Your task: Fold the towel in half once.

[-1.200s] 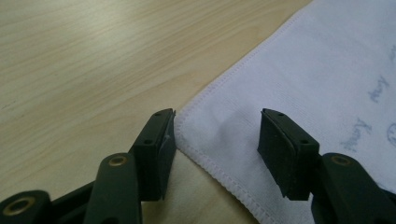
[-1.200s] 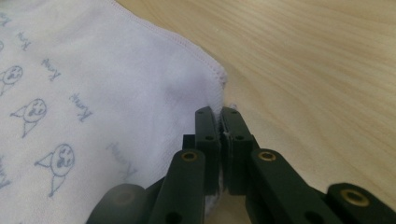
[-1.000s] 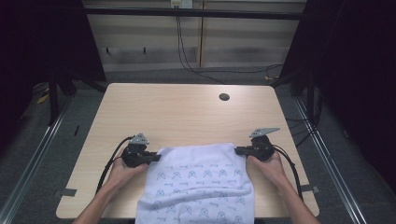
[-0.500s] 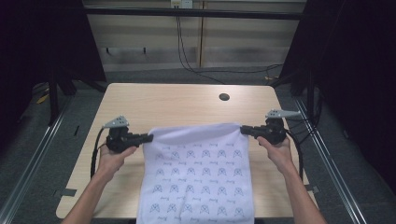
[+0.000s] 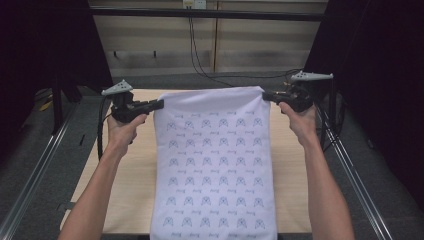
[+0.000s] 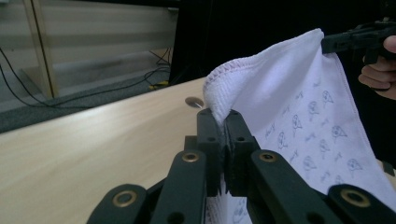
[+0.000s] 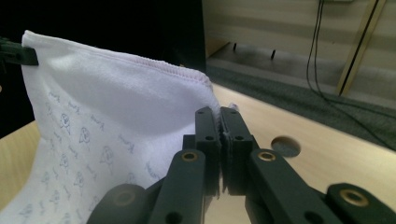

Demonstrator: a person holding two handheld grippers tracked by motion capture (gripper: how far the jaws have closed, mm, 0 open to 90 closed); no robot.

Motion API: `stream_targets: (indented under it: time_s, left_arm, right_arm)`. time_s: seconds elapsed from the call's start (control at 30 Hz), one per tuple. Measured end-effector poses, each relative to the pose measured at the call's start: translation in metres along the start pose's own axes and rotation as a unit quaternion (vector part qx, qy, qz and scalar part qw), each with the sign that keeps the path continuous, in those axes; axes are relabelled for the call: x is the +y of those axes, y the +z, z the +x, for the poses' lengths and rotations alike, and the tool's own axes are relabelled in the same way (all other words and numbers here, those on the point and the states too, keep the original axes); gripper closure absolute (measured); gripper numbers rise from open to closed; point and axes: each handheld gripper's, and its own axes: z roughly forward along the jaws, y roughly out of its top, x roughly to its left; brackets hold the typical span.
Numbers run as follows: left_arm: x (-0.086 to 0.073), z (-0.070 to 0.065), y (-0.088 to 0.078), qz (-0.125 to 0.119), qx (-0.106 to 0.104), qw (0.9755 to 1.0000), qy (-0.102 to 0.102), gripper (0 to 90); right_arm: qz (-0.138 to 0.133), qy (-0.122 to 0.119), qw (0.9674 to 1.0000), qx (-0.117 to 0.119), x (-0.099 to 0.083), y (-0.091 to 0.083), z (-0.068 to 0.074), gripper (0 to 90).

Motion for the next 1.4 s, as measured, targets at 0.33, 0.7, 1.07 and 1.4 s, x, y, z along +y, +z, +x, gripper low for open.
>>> stream_targets:
  time_s: [0.33, 0.7, 1.07, 1.4]
  left_arm:
    - [0.065, -0.012, -0.009, -0.045, 0.007, 0.9983, 0.037, 87.3]
    - [-0.016, -0.044, -0.036, 0.015, -0.032, 0.9979, 0.054, 87.2]
    - [-0.127, -0.074, -0.078, 0.105, -0.086, 0.9907, 0.008, 87.1]
    - [-0.203, -0.1, -0.09, 0.231, -0.119, 0.9656, -0.011, 86.8]
  right_arm:
    - [-0.04, -0.033, 0.9983, -0.025, 0.067, -0.024, 0.003, 87.1]
    - [-0.006, -0.039, 0.9983, 0.042, -0.017, -0.051, 0.032, 87.0]
    - [0.093, -0.035, 0.9889, 0.111, -0.132, -0.087, 0.096, 87.0]
    - [0.214, 0.0, 0.9671, 0.138, -0.213, -0.083, 0.125, 87.0]
